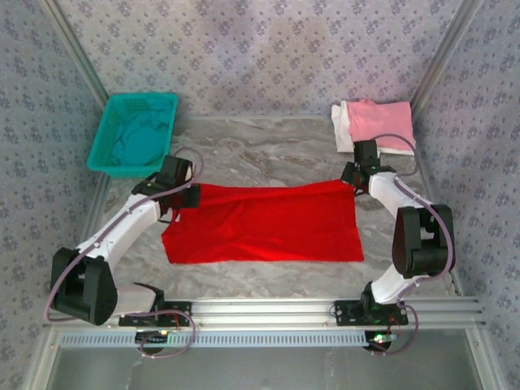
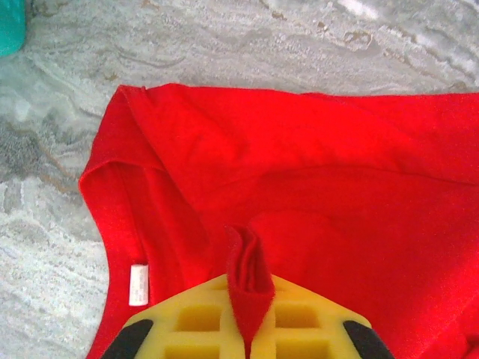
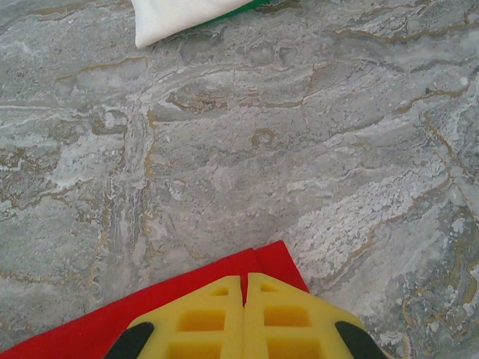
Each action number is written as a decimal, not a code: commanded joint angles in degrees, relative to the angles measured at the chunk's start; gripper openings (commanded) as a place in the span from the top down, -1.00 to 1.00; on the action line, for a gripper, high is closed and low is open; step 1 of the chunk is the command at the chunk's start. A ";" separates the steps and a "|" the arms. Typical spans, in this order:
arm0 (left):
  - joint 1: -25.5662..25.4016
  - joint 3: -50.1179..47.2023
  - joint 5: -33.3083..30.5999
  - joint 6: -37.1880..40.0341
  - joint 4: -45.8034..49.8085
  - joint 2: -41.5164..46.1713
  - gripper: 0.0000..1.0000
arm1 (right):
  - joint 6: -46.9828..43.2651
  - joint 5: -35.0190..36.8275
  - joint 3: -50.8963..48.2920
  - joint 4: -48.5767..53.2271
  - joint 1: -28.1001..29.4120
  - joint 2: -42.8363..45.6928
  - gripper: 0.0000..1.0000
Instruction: Fold and stack the t-shirts
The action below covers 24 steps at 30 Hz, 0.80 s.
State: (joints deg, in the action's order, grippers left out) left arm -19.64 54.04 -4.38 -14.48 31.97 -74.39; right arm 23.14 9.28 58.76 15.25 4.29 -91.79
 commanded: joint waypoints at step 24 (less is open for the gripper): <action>-2.03 -3.00 9.30 -5.63 -1.69 1.23 0.07 | -0.44 1.15 -13.25 -4.19 9.52 13.79 0.10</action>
State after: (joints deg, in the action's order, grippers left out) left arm -22.35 47.53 1.78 -21.08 33.82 -68.60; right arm 25.80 8.67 43.07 14.35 11.09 -76.20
